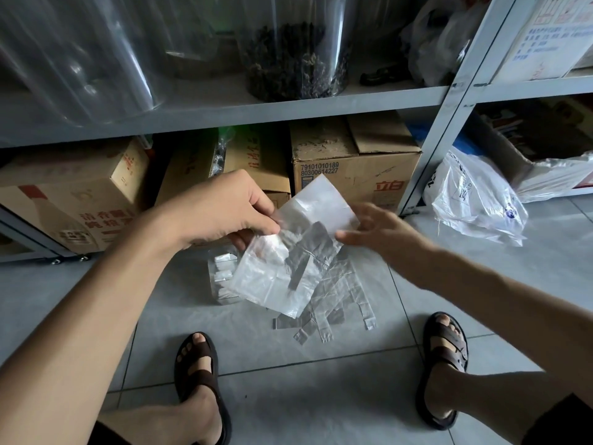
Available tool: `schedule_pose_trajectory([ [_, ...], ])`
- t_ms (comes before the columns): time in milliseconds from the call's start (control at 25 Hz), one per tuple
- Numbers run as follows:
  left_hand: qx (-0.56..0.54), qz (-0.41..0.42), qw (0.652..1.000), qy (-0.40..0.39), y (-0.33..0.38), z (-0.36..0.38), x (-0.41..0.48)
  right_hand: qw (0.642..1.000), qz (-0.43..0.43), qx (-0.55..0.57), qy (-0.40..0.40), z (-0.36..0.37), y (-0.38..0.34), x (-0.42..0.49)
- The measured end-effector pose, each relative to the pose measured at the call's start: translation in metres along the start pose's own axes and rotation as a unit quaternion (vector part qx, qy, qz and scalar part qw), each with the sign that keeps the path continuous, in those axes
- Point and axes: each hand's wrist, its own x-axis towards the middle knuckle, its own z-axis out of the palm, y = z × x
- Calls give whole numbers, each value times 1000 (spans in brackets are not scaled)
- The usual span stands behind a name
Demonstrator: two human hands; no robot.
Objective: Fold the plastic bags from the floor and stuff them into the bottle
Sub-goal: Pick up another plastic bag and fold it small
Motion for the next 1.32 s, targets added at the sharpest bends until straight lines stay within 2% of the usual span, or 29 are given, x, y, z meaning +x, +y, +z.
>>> schedule_pose_trajectory([
  [80, -32, 4, 999, -4, -1, -4, -1, 989, 91, 93, -70, 5, 21, -3],
  [160, -55, 8, 998, -3, -1, -6, -1, 974, 99, 149, -140, 13, 31, -4],
  [280, -69, 7, 997, 22, -4, -9, 0, 969, 78, 213, -95, 22, 28, -2],
  [400, -81, 4, 996, 36, -8, -10, 0, 971, 64, 227, -39, 28, 27, -2],
  [760, -63, 44, 996, 52, -13, -9, 4, 966, 92, 243, -12, 33, 32, -3],
  [840, -33, 73, 995, 58, -13, -9, 5, 973, 103, 209, 13, 32, 32, -3],
  [920, 31, 95, 992, 74, -12, -6, 7, 986, 94, 108, 87, 28, 28, 0],
  [1000, 125, 105, 983, 86, -11, -1, 7, 988, 15, 23, 150, 22, 14, 0],
  [1080, 184, 108, 974, 77, -11, 5, 7, 991, -84, -50, 87, 18, -5, -1],
  [1160, 212, 116, 969, 54, -12, 11, 8, 985, -115, -129, -6, 23, -19, -2],
  [1200, 220, 115, 968, 42, -12, 14, 8, 980, -126, -153, -27, 29, -22, -2],
  [1320, 220, 113, 969, 29, -8, 20, 9, 960, -184, -213, 3, 46, -19, -3],
])
